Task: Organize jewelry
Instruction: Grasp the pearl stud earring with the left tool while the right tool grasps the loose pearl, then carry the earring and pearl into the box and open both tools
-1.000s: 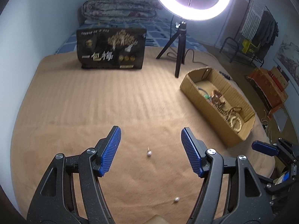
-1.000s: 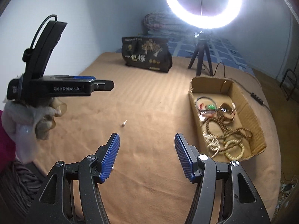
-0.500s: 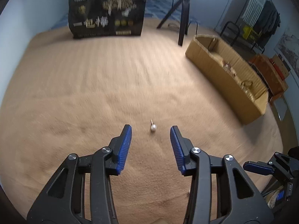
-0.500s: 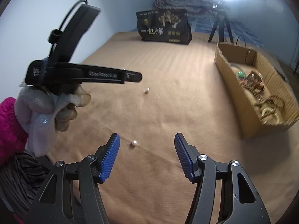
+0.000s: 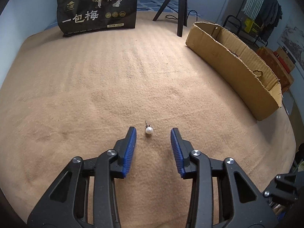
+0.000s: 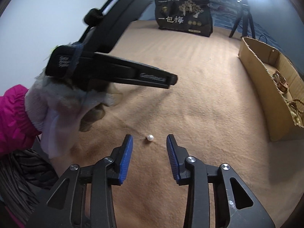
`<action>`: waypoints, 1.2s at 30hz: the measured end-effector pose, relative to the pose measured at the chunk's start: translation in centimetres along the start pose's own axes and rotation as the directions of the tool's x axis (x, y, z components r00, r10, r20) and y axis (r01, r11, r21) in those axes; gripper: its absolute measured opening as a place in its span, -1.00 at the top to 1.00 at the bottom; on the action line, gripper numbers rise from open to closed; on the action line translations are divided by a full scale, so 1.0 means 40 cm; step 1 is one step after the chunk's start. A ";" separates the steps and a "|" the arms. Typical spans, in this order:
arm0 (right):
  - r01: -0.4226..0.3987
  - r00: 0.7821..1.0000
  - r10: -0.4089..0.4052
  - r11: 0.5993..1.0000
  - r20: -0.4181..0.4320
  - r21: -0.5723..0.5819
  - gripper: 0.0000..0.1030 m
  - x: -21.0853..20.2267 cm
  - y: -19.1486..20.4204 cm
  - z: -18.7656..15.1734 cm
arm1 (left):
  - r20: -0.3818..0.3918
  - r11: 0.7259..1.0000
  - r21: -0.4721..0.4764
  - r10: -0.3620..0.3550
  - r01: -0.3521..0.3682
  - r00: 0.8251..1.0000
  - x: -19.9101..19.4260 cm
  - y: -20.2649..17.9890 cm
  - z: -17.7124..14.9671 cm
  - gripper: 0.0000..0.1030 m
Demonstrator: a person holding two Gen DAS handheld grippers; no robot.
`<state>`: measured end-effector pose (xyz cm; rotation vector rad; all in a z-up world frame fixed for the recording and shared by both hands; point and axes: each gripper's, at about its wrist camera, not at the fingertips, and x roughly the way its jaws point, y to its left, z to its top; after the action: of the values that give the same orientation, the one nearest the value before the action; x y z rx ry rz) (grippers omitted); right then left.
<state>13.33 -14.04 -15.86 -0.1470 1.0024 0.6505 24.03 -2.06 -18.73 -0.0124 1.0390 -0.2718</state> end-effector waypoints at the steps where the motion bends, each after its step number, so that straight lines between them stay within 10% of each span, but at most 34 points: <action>1: 0.000 1.000 0.000 1.000 -0.002 -0.001 0.36 0.003 -0.001 0.002 | -0.002 1.000 0.001 0.002 -0.002 1.000 0.003 0.001 -0.001 0.36; 36: 0.031 0.997 -0.034 0.998 -0.068 -0.049 0.81 0.088 0.014 -0.004 | 0.005 1.000 0.002 0.016 -0.016 1.000 0.026 0.026 -0.004 0.87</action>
<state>14.20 -12.10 -18.72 -0.2292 1.0493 0.6437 24.62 -1.27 -19.84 -0.0029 1.0337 -0.2583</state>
